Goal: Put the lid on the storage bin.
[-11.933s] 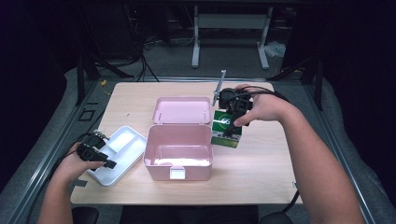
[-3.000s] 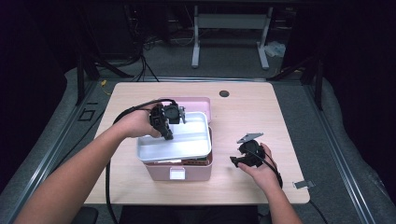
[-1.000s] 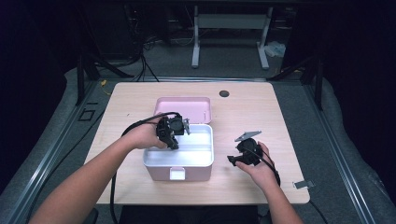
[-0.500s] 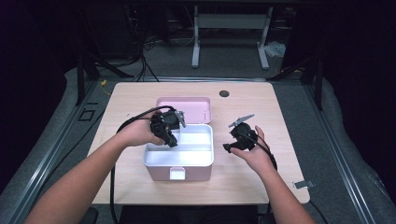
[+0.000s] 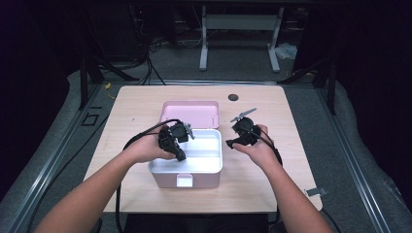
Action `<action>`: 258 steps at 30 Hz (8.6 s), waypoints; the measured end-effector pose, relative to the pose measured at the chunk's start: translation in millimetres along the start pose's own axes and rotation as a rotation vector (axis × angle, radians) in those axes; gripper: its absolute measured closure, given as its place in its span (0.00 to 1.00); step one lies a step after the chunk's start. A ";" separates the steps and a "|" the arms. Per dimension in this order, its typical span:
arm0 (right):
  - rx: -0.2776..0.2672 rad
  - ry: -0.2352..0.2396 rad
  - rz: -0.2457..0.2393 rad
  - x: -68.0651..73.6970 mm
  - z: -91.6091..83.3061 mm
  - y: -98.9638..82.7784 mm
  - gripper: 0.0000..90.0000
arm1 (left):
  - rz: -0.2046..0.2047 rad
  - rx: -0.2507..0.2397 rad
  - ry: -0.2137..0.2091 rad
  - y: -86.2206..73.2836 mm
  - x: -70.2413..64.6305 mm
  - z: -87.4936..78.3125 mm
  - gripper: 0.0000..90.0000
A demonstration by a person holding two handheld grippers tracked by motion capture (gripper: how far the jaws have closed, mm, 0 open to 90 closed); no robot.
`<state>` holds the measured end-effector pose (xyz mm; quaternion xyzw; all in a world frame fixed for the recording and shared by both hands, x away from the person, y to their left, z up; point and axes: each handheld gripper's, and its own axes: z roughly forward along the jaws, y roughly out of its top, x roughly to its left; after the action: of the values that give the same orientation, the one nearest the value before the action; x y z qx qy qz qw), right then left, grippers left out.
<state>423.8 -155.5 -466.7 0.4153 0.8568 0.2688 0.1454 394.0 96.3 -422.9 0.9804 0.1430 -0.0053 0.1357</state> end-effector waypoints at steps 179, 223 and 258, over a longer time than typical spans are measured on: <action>-0.487 -0.078 0.082 48.6 -90.7 39.9 0.96 | -0.032 -0.079 0.066 -24.7 -12.8 -12.4 0.93; -0.501 0.003 0.049 58.1 -97.3 10.8 0.94 | -0.323 -0.362 0.220 -84.6 50.5 -142.3 1.00; -0.497 0.096 0.041 54.3 -98.8 -8.9 0.82 | -0.269 -0.355 0.180 -76.1 39.9 -129.6 1.00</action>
<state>338.2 -150.7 -392.9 0.3709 0.7618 0.4934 0.1967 407.1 212.3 -320.2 0.9097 0.2827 0.0893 0.2908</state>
